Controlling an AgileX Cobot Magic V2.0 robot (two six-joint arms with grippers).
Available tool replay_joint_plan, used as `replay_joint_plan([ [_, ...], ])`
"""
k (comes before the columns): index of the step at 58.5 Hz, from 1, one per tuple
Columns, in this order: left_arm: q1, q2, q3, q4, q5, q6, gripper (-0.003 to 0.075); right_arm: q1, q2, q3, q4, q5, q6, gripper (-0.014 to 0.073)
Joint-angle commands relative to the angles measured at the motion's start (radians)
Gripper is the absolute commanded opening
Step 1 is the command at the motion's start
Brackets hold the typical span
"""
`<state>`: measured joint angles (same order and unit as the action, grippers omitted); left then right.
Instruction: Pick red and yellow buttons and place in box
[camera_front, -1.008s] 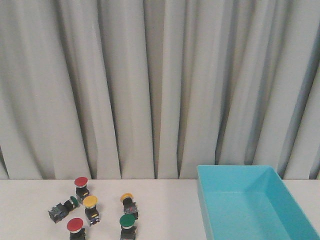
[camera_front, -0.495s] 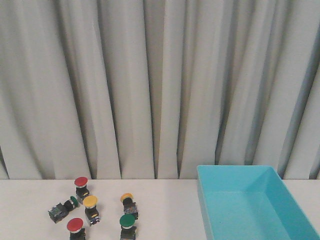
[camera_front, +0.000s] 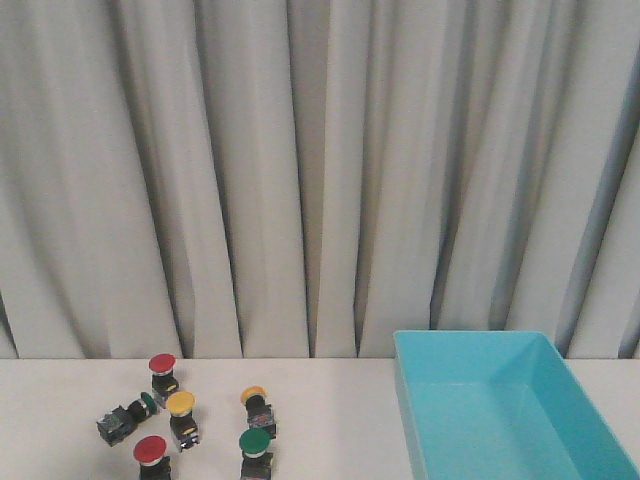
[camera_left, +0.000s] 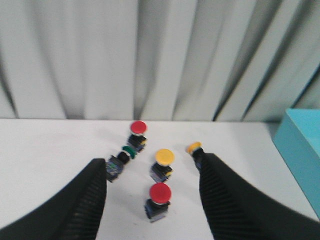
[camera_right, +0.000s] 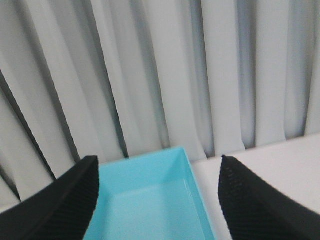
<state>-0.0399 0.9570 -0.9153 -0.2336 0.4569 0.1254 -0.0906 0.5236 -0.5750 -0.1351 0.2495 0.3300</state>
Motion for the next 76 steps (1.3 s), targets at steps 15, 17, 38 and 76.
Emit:
replay_joint_plan([
  [15,-0.005,0.312,-0.093,-0.493,-0.083,0.374,0.0413,-0.007,0.038,-0.037,0.008,-0.096,-0.066,0.0498],
  [17,-0.007,0.343,-0.093,-0.518,-0.070,0.410,0.0413,-0.007,0.038,-0.037,0.008,-0.092,-0.066,0.0498],
  [38,-0.044,0.620,-0.302,-0.500,0.011,0.487,0.0413,-0.007,0.040,-0.037,0.007,-0.076,-0.067,0.0498],
  [76,-0.043,0.833,-0.372,-0.421,0.050,0.437,0.0413,-0.007,0.040,-0.037,0.006,-0.038,-0.068,0.0498],
])
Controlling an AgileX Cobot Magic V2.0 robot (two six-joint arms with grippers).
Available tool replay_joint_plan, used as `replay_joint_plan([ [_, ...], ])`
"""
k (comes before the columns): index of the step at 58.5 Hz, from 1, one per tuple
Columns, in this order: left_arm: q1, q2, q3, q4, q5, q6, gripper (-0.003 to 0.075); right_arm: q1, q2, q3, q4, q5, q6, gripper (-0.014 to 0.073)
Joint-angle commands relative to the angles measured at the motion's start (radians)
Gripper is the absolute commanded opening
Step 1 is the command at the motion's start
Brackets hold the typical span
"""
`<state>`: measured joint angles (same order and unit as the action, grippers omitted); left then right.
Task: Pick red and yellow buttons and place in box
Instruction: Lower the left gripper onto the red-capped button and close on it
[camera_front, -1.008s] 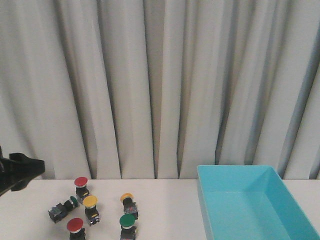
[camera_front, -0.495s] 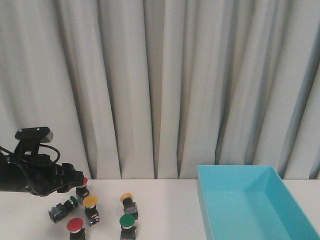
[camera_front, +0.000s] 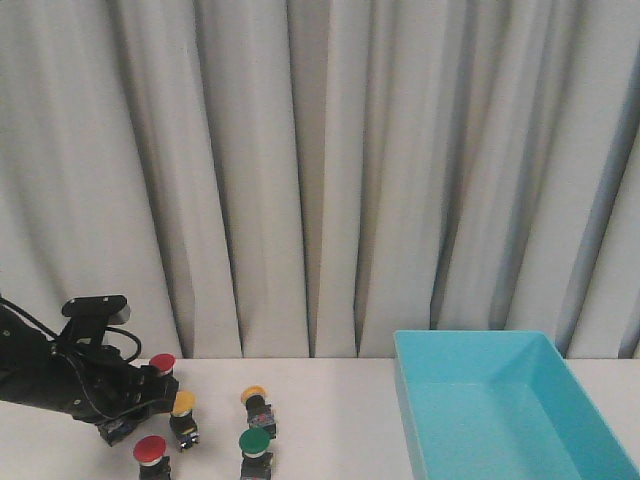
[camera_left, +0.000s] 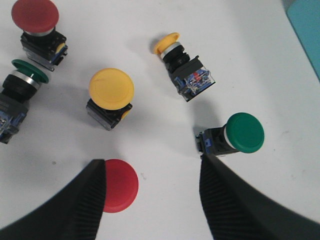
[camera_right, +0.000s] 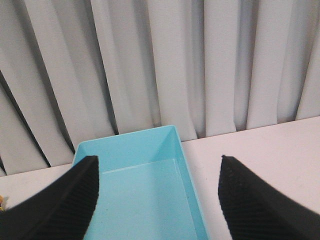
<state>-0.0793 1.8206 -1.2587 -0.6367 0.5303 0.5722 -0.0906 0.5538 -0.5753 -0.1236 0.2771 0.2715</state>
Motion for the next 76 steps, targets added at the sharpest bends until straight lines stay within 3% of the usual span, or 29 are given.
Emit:
replay_joint_plan([
  [1,-0.004,-0.028,-0.029,-0.018,-0.027,-0.010,0.0413,-0.007,0.010,-0.036,-0.005,-0.065,-0.009,0.0498],
  [76,-0.004,0.109,-0.029,0.025,-0.097,-0.009,0.0412,-0.007,0.010,-0.036,-0.007,-0.060,-0.011,0.0498],
])
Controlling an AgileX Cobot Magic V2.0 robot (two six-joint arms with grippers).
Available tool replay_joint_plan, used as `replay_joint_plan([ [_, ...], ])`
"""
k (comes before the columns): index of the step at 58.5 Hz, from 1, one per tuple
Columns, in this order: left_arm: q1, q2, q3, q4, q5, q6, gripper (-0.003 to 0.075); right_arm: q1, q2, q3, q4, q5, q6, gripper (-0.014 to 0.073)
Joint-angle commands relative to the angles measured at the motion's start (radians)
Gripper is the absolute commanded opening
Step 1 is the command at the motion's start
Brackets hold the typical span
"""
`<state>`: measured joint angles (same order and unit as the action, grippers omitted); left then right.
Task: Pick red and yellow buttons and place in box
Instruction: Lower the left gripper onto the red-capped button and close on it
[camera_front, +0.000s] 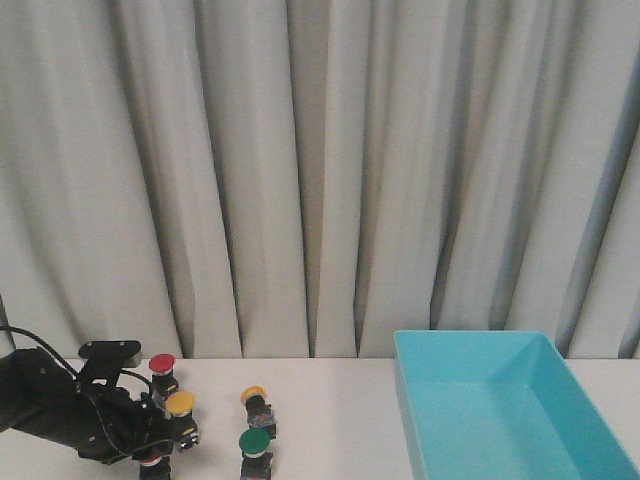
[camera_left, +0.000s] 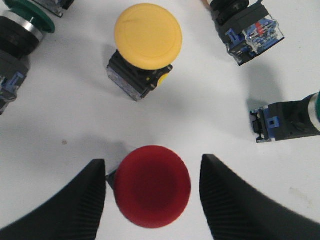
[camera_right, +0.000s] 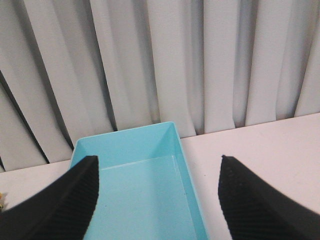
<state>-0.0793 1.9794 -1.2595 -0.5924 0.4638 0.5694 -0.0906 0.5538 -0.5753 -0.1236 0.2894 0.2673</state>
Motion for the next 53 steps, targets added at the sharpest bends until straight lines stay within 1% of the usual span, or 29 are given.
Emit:
replay_joint_plan([
  [1,-0.004,-0.050,-0.028,-0.019,-0.030,-0.006,0.0412,-0.007,0.010,-0.036,-0.007,-0.072,-0.007,0.0498],
  [30,-0.004,-0.050,-0.028,-0.020,-0.012,-0.006,0.0408,-0.007,0.010,-0.036,-0.007,-0.072,-0.007,0.0498],
  [42,-0.004,-0.050,-0.028,-0.020,-0.002,-0.006,0.0356,-0.007,0.010,-0.036,-0.007,-0.072,-0.007,0.0498],
  [53,-0.004,-0.050,-0.028,-0.020,0.000,-0.006,0.0251,-0.007,0.010,-0.036,-0.007,-0.072,-0.007,0.0498],
])
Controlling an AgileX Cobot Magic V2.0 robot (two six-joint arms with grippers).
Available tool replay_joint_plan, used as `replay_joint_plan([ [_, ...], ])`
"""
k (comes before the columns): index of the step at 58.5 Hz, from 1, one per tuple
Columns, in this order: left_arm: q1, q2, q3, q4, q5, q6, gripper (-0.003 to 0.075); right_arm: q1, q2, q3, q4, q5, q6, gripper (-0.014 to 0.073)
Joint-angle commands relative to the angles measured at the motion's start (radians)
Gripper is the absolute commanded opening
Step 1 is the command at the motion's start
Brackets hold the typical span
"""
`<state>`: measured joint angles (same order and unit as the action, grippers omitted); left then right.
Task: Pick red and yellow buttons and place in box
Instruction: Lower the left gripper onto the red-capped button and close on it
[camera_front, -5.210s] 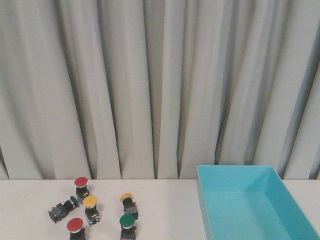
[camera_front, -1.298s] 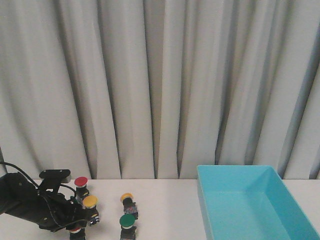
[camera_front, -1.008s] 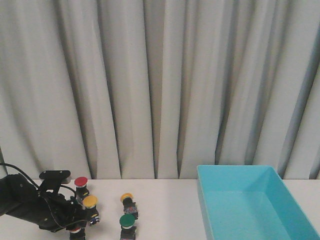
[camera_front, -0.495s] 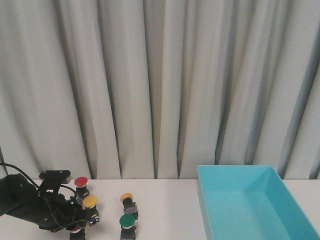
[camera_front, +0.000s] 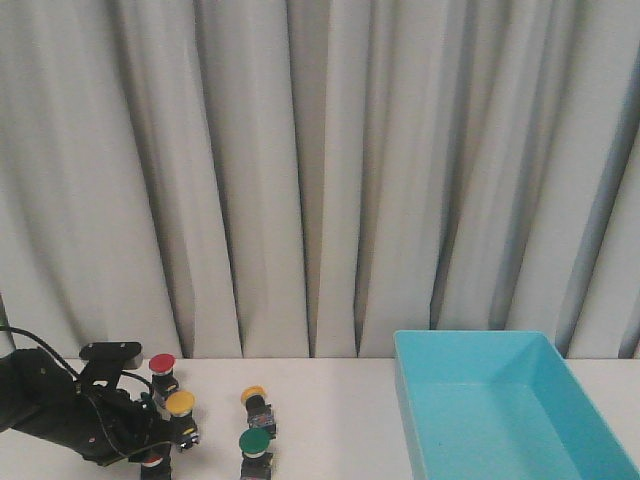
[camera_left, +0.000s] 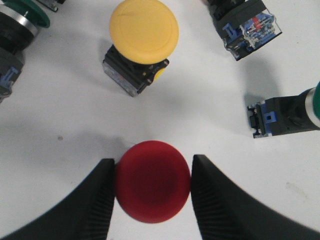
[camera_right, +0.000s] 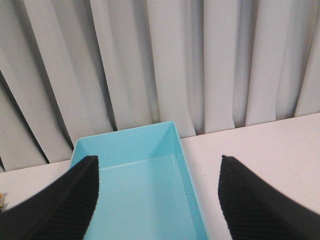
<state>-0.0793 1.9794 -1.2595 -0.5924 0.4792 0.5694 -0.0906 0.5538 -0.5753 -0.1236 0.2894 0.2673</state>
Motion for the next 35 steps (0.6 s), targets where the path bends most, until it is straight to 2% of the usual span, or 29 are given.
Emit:
replay_joint_plan([
  [1,-0.004,-0.050,-0.028,-0.020,-0.016,-0.006,0.0235,-0.007,0.010,-0.036,-0.007,-0.072,-0.007,0.0498],
  [21,-0.004,-0.051,-0.028,-0.019,-0.011,-0.006,0.0005,-0.007,0.010,-0.036,-0.007,-0.072,-0.007,0.0498],
  [35,-0.004,-0.055,-0.028,-0.019,0.017,-0.006,-0.0007,-0.007,0.010,-0.036,-0.007,-0.072,-0.007,0.0498],
])
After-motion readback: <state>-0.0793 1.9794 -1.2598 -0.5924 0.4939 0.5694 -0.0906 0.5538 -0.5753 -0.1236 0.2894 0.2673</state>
